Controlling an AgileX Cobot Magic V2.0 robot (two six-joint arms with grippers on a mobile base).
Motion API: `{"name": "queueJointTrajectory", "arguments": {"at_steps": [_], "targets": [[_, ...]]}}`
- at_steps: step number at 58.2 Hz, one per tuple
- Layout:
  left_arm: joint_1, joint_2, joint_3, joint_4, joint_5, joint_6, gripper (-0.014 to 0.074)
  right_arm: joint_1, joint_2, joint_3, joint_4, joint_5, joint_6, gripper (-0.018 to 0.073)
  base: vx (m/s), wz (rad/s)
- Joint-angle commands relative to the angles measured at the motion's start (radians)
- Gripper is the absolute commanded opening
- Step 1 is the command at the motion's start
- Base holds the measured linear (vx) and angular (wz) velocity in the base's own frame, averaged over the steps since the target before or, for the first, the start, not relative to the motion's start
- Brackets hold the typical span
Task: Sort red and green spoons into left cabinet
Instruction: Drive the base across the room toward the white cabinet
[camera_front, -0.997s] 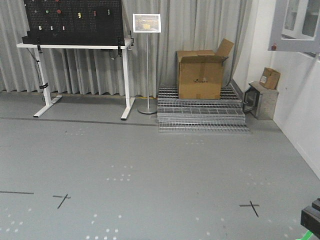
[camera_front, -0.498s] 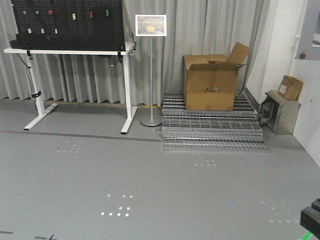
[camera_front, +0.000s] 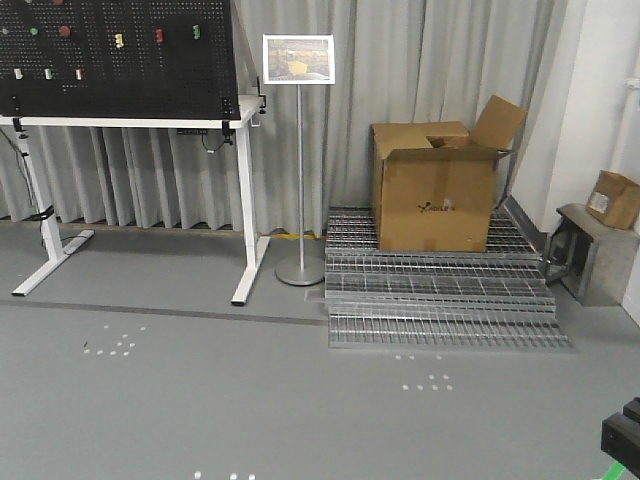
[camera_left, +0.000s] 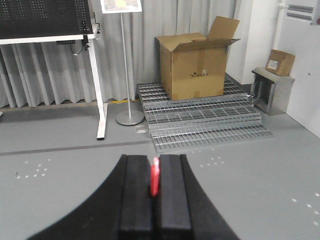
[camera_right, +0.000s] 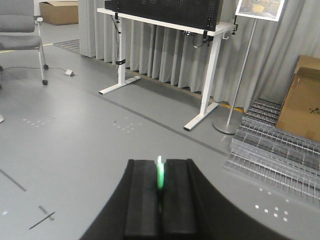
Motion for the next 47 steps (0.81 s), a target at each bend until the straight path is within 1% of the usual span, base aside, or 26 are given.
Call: {"name": "queueJointTrajectory", "arguments": {"at_steps": [1, 28, 47], "targets": [[-0.007, 0.006, -0.027, -0.023, -0.068, -0.002, -0.0003, -0.003, 0.002, -0.031, 0.013, -0.062, -0.005, -0.0003, 0.69, 0.01], [-0.007, 0.006, -0.027, -0.023, -0.068, -0.002, -0.0003, -0.003, 0.002, -0.031, 0.013, -0.063, -0.005, -0.0003, 0.67, -0.03], [-0.007, 0.006, -0.027, -0.023, -0.068, -0.002, -0.0003, -0.003, 0.002, -0.031, 0.013, -0.064, -0.005, -0.0003, 0.64, -0.26]]}}
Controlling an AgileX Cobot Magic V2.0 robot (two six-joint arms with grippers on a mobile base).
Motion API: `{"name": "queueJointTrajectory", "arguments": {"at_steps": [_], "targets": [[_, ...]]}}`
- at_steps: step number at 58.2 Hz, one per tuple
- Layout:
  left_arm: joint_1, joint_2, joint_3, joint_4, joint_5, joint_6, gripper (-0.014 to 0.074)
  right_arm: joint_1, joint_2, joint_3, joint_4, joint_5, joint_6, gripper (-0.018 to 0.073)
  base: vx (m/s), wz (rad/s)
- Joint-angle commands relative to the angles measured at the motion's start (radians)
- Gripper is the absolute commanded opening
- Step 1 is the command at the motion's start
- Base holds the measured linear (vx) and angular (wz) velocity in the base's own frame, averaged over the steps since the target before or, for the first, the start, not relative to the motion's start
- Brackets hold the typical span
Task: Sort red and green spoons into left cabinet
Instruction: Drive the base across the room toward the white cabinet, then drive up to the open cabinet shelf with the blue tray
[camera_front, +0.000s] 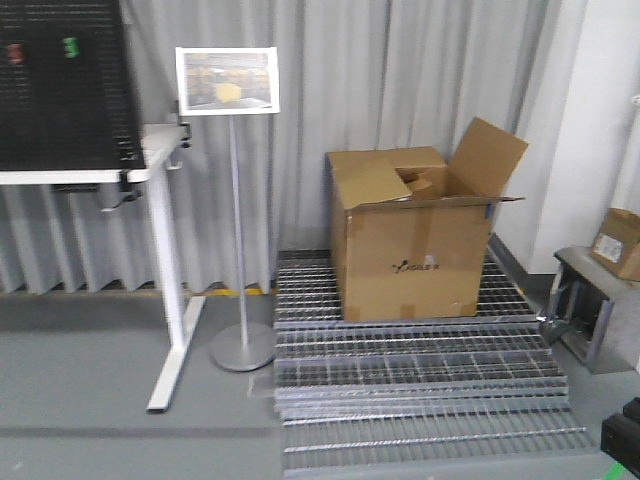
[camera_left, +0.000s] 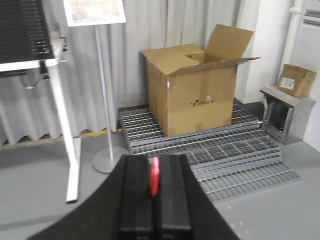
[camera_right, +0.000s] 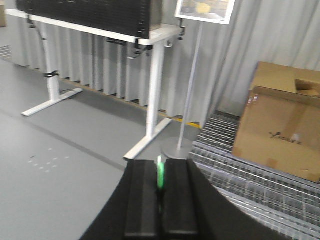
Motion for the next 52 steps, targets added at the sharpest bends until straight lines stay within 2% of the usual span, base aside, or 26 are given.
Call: {"name": "queueJointTrajectory", "arguments": {"at_steps": [1, 30, 52], "targets": [[-0.007, 0.006, -0.027, -0.023, -0.068, -0.002, -0.0003, -0.003, 0.002, -0.031, 0.013, -0.065, -0.005, -0.0003, 0.61, -0.36], [-0.007, 0.006, -0.027, -0.023, -0.067, -0.002, -0.0003, -0.003, 0.004, -0.031, 0.013, -0.063, -0.005, -0.0003, 0.56, -0.48], [-0.007, 0.006, -0.027, -0.023, -0.068, -0.002, -0.0003, -0.003, 0.006, -0.031, 0.013, -0.063, -0.005, -0.0003, 0.49, -0.66]]}}
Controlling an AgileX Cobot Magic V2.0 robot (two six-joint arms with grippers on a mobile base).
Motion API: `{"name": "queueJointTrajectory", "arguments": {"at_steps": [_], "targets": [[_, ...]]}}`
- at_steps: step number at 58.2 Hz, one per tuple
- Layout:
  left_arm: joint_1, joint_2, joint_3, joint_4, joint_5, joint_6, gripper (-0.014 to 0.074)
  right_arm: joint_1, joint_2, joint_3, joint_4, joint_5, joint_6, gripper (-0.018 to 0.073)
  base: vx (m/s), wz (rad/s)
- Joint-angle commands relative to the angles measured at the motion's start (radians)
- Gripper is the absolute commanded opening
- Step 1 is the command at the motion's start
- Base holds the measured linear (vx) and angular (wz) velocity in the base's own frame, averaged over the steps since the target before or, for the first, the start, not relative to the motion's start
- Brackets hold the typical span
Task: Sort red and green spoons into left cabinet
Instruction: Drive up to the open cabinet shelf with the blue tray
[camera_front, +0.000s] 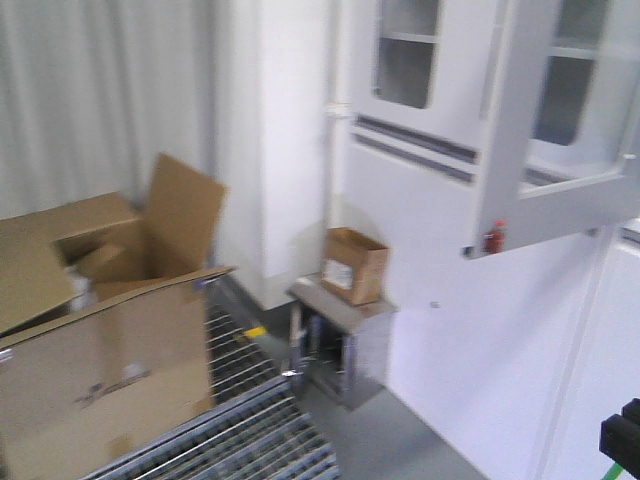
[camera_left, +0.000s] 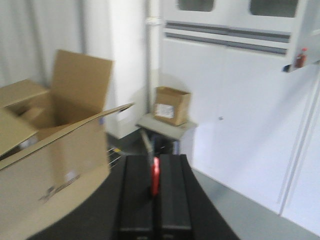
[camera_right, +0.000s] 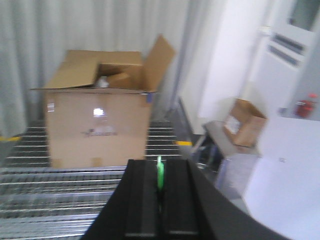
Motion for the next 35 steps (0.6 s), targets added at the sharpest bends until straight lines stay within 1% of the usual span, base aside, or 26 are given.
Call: {"name": "queueJointTrajectory", "arguments": {"at_steps": [1, 23, 35], "targets": [[-0.007, 0.006, -0.027, -0.023, -0.068, -0.002, -0.0003, -0.003, 0.006, -0.031, 0.013, -0.064, -0.005, -0.0003, 0.46, -0.84], [-0.007, 0.006, -0.027, -0.023, -0.075, -0.002, -0.0003, -0.003, 0.006, -0.031, 0.013, -0.064, -0.005, -0.0003, 0.39, -0.91], [-0.007, 0.006, -0.027, -0.023, -0.075, -0.002, -0.0003, -0.003, 0.006, -0.031, 0.013, -0.064, -0.005, -0.0003, 0.33, -0.74]]}}
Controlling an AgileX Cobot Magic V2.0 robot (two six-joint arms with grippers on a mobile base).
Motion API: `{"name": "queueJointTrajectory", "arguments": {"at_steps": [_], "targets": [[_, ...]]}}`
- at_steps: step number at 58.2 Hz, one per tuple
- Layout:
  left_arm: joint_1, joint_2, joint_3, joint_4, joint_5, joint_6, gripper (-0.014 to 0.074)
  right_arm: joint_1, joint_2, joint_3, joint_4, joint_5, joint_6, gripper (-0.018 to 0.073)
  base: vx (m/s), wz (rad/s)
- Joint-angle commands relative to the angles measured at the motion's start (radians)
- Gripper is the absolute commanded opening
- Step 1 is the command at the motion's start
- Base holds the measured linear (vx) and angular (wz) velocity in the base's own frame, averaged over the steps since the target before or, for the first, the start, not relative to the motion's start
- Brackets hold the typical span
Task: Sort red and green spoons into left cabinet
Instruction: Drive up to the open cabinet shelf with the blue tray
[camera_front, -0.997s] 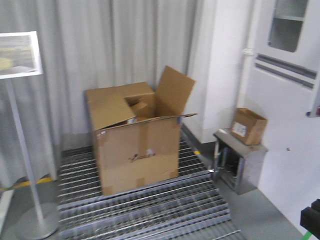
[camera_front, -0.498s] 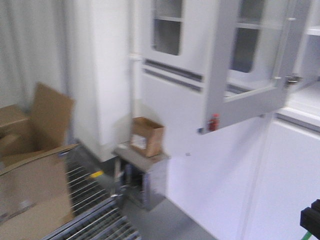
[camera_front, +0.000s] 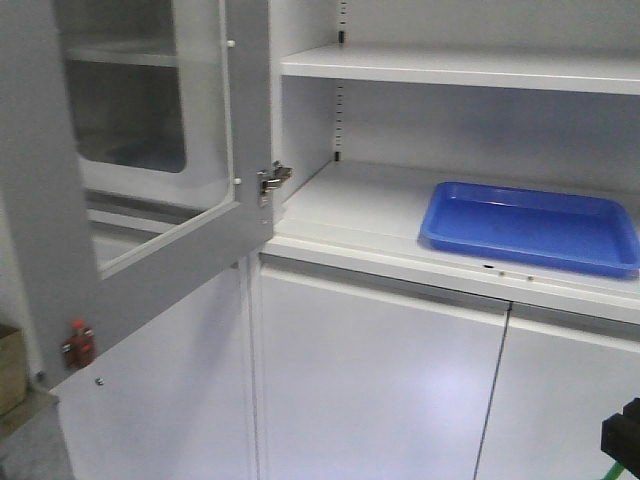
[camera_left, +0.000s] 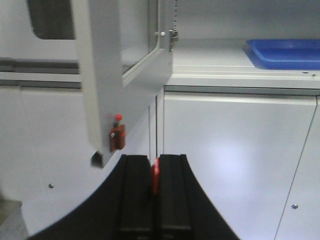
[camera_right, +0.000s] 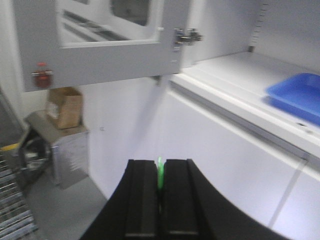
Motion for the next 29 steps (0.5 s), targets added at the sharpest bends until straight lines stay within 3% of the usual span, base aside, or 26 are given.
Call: {"name": "queueJointTrajectory", "arguments": {"at_steps": [1, 29], "targets": [[-0.007, 0.006, -0.027, -0.023, -0.075, -0.002, -0.0003, -0.003, 0.006, -0.031, 0.013, -0.065, -0.005, -0.0003, 0.32, -0.63], [-0.007, 0.006, -0.027, -0.023, -0.074, -0.002, -0.0003, -0.003, 0.006, -0.031, 0.013, -0.065, -0.005, -0.0003, 0.31, -0.5]]}}
